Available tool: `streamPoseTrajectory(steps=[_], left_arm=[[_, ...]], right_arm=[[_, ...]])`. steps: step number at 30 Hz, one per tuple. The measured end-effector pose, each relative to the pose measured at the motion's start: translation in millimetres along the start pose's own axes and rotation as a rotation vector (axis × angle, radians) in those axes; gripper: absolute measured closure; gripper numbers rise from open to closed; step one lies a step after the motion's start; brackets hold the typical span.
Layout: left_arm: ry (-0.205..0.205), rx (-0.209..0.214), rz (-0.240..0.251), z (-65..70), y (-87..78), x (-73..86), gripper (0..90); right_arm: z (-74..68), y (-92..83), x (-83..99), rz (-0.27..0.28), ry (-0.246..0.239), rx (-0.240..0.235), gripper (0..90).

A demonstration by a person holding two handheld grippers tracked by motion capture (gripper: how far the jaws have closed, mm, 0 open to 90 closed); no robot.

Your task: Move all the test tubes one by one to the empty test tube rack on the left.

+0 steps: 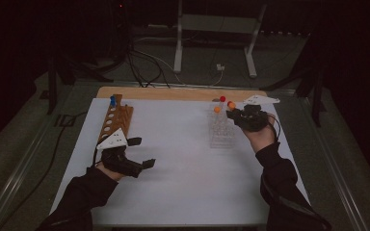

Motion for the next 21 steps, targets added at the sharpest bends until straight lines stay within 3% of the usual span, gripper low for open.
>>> streamPoseTrajectory(steps=[9,21], left_arm=[[0.02,0.037,-0.022,9.0,6.3,-4.4,1.8],[0.036,0.08,-0.041,22.4,18.0,-13.6,2.0]], right_arm=[[-30.0,-9.5,4.5,-0.001,-0.033,-0.084,75.1],[-76.3,0.7,33.0,-0.05,-0.072,-0.213,75.1]])
Point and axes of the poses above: each handheld gripper's, and its own axes: y roughly forward along the jaws, x roughly out of its underside, z roughly to its right, the point moved 4 cm from there along y, roughly forward along the jaws, and after that the axes turned 12 degrees about -x, right-handed, at the moved point
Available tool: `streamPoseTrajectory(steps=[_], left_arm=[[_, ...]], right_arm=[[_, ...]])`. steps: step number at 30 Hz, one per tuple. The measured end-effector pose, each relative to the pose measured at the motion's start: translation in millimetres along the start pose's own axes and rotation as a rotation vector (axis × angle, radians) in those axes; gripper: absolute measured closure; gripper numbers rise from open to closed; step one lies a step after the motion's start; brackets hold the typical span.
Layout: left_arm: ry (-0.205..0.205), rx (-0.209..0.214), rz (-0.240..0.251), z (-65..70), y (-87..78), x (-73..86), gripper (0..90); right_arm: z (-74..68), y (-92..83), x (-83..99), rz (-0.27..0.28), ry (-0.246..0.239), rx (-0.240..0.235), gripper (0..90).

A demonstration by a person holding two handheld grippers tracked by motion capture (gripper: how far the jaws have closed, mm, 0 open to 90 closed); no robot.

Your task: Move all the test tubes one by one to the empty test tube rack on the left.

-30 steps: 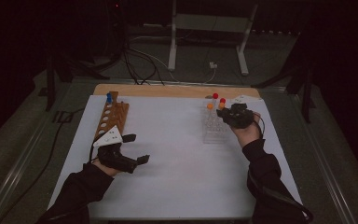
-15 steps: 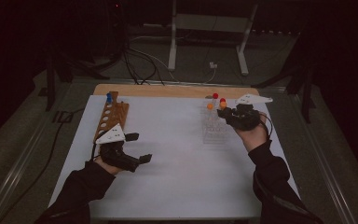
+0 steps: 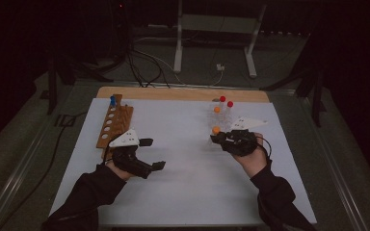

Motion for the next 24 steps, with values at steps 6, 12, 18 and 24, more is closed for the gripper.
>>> streamPoseTrajectory(steps=[6,12,18,24], left_arm=[[0.012,0.027,0.001,6.9,7.8,-8.1,2.3],[0.031,0.057,-0.003,15.6,20.8,-16.3,4.8],[0.052,0.086,0.0,24.8,36.8,-23.0,15.7],[0.084,0.112,-0.001,35.4,50.4,-27.7,31.6]], right_arm=[[-21.3,14.7,13.6,-0.034,-0.02,-0.059,75.1],[-38.8,27.6,22.7,-0.065,-0.039,-0.11,75.1],[-48.2,37.2,27.6,-0.089,-0.049,-0.142,75.1],[-53.4,40.4,28.7,-0.099,-0.055,-0.161,75.1]])
Point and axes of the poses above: each handheld gripper's, and its own axes: y roughly forward along the jaws, x roughly out of its underside, z roughly to its right, the point moved 4 cm from there along y, roughly forward along the jaws, and after that the axes turned 12 degrees about -x, right-handed, at the moved point
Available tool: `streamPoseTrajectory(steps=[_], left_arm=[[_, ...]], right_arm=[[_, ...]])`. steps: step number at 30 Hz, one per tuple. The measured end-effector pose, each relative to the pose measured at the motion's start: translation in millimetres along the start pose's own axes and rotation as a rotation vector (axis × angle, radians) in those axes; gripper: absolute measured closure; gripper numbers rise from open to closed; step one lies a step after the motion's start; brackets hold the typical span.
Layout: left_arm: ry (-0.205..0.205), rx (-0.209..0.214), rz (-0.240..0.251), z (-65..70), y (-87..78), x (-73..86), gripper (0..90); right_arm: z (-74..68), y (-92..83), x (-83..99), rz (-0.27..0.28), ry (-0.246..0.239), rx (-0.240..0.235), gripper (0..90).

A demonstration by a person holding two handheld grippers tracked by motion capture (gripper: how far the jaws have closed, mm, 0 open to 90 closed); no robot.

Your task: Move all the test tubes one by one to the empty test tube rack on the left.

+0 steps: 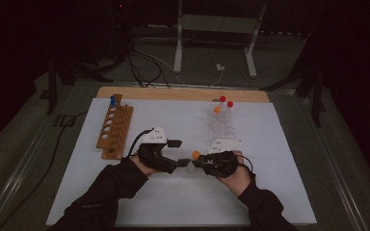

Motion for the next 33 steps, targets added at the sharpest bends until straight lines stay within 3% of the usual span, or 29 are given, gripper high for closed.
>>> streamPoseTrajectory(steps=[5,18,26,33], left_arm=[[0.016,0.005,-0.008,3.0,10.4,-2.1,44.8],[0.045,0.028,-0.023,7.8,23.4,-3.8,68.2],[0.06,0.017,-0.015,5.2,20.6,-5.8,71.5],[0.052,-0.039,0.004,-11.3,3.3,-11.9,71.7]], right_arm=[[-1.2,1.2,-0.5,0.001,-0.003,-0.01,75.1],[-2.8,0.6,-2.2,0.003,-0.007,-0.014,75.1],[-2.0,-0.1,-2.6,0.016,0.0,-0.013,74.1],[-1.6,-8.0,-5.7,0.066,0.003,-0.001,52.3]])
Point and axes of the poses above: each handheld gripper's, and its own axes: y roughly forward along the jaws, x roughly out of its underside, z roughly to its right, the point moved 4 cm from there along y, roughly forward along the jaws, and after that the axes turned 12 degrees about -x, right-handed, at the moved point
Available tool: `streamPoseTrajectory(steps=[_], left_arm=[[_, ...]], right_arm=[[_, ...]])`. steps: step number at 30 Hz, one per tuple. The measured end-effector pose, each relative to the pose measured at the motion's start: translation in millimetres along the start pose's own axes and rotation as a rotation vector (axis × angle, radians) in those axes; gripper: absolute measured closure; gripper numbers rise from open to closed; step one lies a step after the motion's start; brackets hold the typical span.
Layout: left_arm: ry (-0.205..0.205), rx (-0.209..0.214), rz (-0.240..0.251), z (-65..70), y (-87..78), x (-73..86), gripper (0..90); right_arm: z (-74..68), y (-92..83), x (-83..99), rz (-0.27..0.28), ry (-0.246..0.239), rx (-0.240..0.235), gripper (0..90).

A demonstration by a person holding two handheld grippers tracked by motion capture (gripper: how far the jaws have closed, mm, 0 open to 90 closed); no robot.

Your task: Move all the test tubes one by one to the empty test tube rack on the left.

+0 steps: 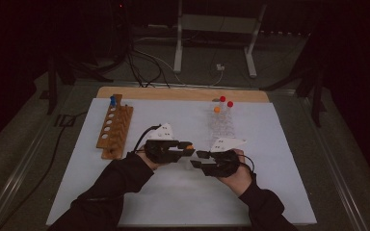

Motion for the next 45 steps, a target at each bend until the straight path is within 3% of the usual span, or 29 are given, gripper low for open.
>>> streamPoseTrajectory(steps=[6,18,35,41,45], left_arm=[[0.004,-0.082,0.015,-23.7,-24.6,-4.6,71.8],[-0.048,-0.275,0.03,-82.3,-78.3,-5.2,71.8],[-0.118,-0.493,0.042,-147.6,-130.6,2.1,71.8],[-0.129,-0.572,0.03,-166.6,-139.0,5.5,71.8],[-0.15,-0.599,0.031,-178.2,-141.4,8.7,71.8]], right_arm=[[-0.6,-6.0,-4.4,0.055,0.018,0.013,28.1],[-2.1,-8.4,-8.2,0.1,0.021,0.0,2.9],[-1.2,-13.0,-8.3,0.12,0.014,-0.012,1.0],[-1.3,-13.6,-8.3,0.13,0.015,-0.009,1.1],[-1.1,-15.7,-8.8,0.144,0.011,-0.007,1.1]])
Point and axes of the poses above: each handheld gripper's, and its own axes: y roughly forward along the jaws, x roughly out of its underside, z roughly to its right, the point moved 4 cm from there along y, roughly forward along the jaws, and after that the axes turned 12 degrees about -x, right-handed, at the moved point
